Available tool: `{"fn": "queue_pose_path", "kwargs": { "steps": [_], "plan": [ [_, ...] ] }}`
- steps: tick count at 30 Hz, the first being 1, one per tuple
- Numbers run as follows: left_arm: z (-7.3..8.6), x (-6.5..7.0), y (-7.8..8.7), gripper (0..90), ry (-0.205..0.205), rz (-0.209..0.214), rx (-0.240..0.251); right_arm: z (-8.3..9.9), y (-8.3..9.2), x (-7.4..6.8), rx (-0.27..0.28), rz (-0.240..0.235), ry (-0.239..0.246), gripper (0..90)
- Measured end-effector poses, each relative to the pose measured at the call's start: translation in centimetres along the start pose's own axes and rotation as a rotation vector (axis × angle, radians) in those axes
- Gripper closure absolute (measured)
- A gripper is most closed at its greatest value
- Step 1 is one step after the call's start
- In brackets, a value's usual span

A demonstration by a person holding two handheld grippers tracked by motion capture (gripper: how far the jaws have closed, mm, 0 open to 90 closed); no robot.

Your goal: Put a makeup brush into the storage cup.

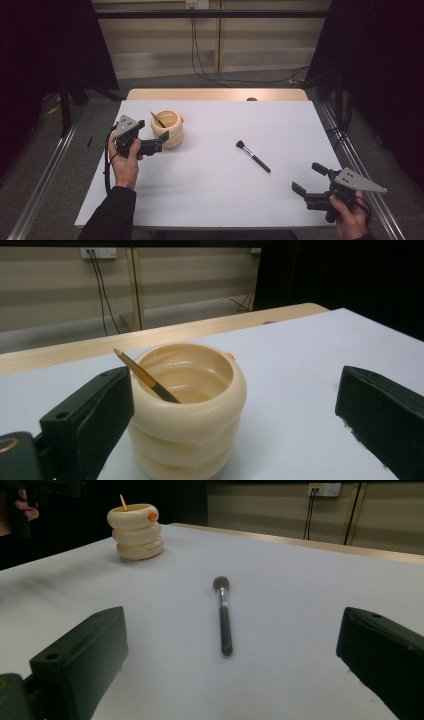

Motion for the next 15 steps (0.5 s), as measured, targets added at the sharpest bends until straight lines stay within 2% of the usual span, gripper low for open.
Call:
{"fn": "queue_pose_path", "kwargs": {
  "steps": [2, 3, 4, 5, 7, 10, 12, 15],
  "plan": [
    [0.2, 0.3, 0.2, 2.7, -0.004, -0.017, -0.002, 0.0, 0.0, 0.0, -0.001, -0.002, -0.003, 0.0],
    [0.3, 0.3, 0.4, 2.8, -0.027, -0.035, -0.015, 0.0, -0.1, -0.1, 0.001, -0.001, -0.002, 0.0],
    [0.4, 0.5, 0.5, 2.9, -0.024, -0.04, -0.005, 0.0, -0.1, -0.1, 0.002, -0.002, -0.001, 0.0],
    [0.6, 0.5, 0.7, 3.0, -0.038, -0.047, -0.018, 0.0, 0.0, -0.1, 0.0, -0.002, -0.002, 0.0],
    [0.8, 0.9, 1.0, 3.2, -0.033, -0.032, -0.008, 0.0, -0.1, 0.0, -0.001, -0.002, -0.002, 0.0],
    [1.0, 1.3, 1.4, 3.1, -0.015, -0.032, 0.011, 0.0, -0.1, 0.0, 0.002, 0.0, -0.001, 0.0],
    [1.1, 1.5, 1.7, 1.2, -0.027, -0.023, 0.008, 0.0, -0.1, 0.0, 0.002, -0.001, -0.001, 0.0],
    [1.0, 2.1, 2.1, 1.6, -0.007, -0.015, 0.037, 0.0, -0.1, 0.0, 0.004, 0.002, -0.003, 0.0]
  ]
}}
Point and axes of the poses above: each handheld gripper's, and its own axes: y roughly backward along the jaws, z roughly out of its underside, x roughly to its right, the point moved 8 cm from there along -y, roughly forward along the jaws, and after that the axes turned 4 degrees about -y, right-handed, at the moved point
